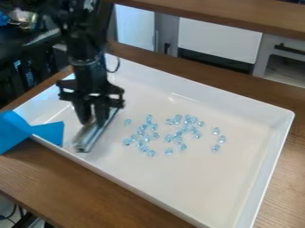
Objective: Sweep into pile
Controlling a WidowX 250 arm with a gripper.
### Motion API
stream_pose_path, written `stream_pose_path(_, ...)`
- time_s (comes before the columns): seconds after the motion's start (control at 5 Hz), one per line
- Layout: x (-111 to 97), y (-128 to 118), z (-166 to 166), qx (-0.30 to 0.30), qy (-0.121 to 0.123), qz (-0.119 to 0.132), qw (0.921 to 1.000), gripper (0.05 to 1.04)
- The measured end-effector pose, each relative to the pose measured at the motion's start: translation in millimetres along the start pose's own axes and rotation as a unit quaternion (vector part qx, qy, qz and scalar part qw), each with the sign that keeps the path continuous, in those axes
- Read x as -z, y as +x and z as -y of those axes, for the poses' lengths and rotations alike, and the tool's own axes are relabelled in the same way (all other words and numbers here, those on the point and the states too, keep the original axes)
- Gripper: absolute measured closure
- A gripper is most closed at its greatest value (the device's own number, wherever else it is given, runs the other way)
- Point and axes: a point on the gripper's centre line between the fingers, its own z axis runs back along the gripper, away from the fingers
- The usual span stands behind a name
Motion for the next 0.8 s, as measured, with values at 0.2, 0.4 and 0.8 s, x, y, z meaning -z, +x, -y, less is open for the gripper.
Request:
stream_pose_path(0.2, 7, 0, 11, -0.02, 0.005, -0.01, 0.9997, 0.749)
stream_pose_path(0.4, 15, 1, 18, -0.037, 0.023, -0.009, 0.999, 0.749)
stream_pose_path(0.8, 17, 1, 28, -0.041, 0.039, -0.002, 0.9984, 0.749)
